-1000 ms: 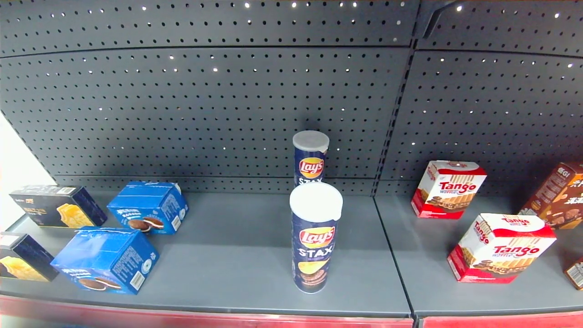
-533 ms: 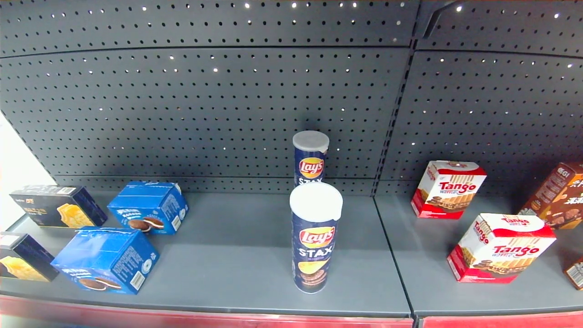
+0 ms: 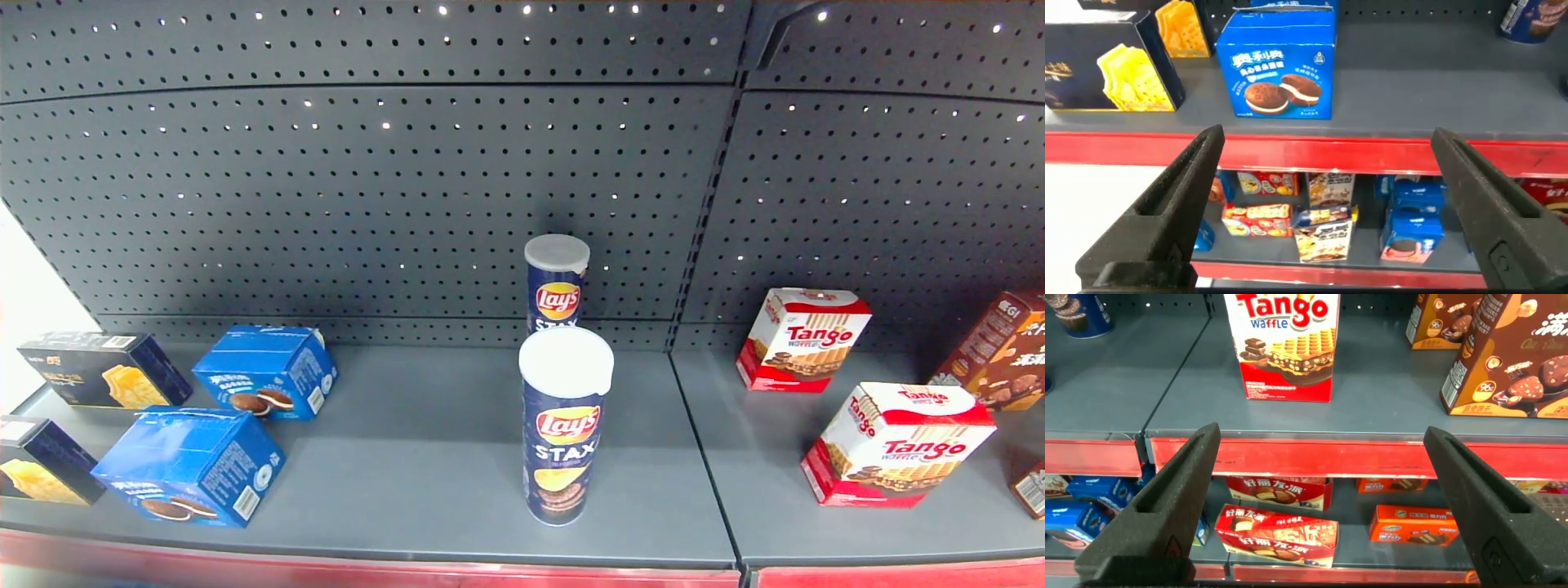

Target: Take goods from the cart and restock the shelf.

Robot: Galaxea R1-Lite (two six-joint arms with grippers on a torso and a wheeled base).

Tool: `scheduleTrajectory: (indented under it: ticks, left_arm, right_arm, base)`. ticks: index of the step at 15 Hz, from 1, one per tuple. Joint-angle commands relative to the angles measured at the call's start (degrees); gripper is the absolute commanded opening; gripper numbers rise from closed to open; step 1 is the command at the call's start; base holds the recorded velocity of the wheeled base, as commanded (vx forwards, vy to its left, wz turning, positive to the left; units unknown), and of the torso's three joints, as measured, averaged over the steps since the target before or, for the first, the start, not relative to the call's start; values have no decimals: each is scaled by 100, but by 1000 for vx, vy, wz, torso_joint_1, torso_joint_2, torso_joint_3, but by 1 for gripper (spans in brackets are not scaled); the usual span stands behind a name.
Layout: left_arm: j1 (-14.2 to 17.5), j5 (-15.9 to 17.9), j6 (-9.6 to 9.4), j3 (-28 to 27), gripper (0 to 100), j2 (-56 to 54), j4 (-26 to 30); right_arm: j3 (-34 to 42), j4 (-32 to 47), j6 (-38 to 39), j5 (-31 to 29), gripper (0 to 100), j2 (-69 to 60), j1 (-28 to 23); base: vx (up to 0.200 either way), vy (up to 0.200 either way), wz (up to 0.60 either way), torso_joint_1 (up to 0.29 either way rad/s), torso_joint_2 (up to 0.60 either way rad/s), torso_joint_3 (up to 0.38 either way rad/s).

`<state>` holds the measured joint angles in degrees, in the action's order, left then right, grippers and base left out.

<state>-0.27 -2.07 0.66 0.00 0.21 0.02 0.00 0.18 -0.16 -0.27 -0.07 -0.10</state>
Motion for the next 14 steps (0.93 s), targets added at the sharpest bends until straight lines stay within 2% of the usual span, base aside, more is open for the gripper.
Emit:
scheduleTrajectory:
  ticks: [1,4,5,6,8,9,10,11,12,14]
  left_arm:
    - [9,5,13,0,100,-21,-2]
    - [0,14,-31,0,100,-21,-2]
    - [0,31,-119,0,100,-21,-2]
    - [0,67,-365,0,100,-21,-2]
    - [0,84,-338,0,100,-21,6]
    - [0,348,-145,0,100,-21,6]
    - [0,357,-163,0,100,-21,6]
    - [18,260,-171,-9,100,-21,42]
    - [18,-74,-180,0,100,-21,15]
    - [18,-127,-154,0,100,-21,-2]
  right_arm:
    - [0,-1,-2,0,100,7,1]
    - [0,-1,-2,0,100,7,1]
    - [0,-1,-2,0,100,7,1]
    - [0,-1,-2,0,100,7,1]
    - [0,-1,-2,0,100,7,1]
    - [0,-1,-2,0,100,7,1]
    - [0,-1,-11,0,100,7,1]
    - [0,-1,-19,9,100,7,1]
    - [0,-1,-19,9,100,7,10]
    - [0,-1,-19,9,100,7,1]
  base:
    - [0,0,0,0,0,0]
    - [0,0,0,0,0,0]
    - [0,0,0,0,0,0]
    - [0,0,0,0,0,0]
    - [0,0,0,0,0,0]
    - [0,0,0,0,0,0]
    - [0,0,0,0,0,0]
    - [0,0,0,0,0,0]
    - [0,0,0,0,0,0]
    - [0,0,0,0,0,0]
